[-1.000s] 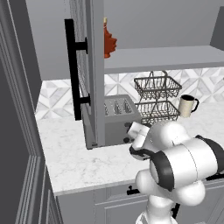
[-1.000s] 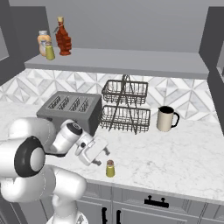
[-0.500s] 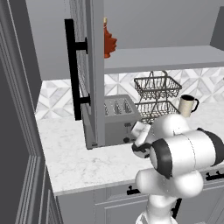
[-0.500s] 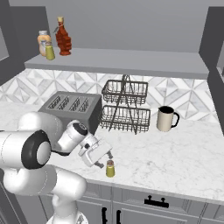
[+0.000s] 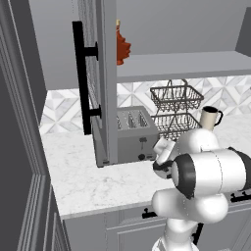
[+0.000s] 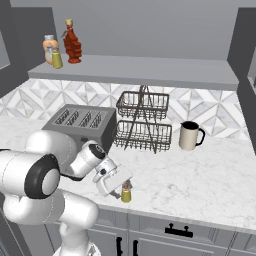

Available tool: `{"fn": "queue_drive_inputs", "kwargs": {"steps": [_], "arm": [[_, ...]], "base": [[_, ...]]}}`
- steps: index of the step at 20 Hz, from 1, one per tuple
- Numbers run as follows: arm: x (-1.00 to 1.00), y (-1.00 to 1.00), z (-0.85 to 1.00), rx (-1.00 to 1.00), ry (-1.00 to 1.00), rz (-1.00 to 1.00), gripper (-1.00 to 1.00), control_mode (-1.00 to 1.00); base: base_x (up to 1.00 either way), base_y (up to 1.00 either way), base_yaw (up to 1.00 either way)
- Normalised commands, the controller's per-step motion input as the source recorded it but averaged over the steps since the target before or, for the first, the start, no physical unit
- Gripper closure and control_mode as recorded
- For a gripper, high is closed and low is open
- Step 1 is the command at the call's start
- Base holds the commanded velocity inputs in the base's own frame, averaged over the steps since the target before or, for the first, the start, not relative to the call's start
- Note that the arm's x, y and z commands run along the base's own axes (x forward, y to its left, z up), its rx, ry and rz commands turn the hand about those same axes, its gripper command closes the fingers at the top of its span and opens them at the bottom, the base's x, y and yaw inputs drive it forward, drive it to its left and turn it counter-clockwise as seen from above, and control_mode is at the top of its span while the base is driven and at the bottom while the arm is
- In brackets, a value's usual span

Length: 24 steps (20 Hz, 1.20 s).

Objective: Put the shaker and condiment bottle from the counter next to their counterparts in the cabinet.

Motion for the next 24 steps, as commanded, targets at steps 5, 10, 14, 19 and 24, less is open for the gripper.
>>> {"fn": "queue_drive_inputs", "kwargs": {"steps": [5, 10, 14, 19, 24], "arm": [[-0.13, -0.09, -0.05, 0.03, 0.00, -0.08, -1.00, -1.00], [-0.04, -0.13, -0.03, 0.05, 0.00, -0.09, 1.00, -1.00], [-0.01, -0.20, 0.01, 0.07, 0.00, -0.09, 1.00, -1.00], [-0.03, -0.05, 0.38, 0.05, 0.00, -0.03, 1.00, -1.00], [0.00, 0.01, 0.77, 0.00, 0.00, 0.07, 1.00, -1.00]], "base": [[0.00, 0.00, 0.00], [0.00, 0.00, 0.00], [0.00, 0.00, 0.00], [0.00, 0.00, 0.00], [0.00, 0.00, 0.00]]}}
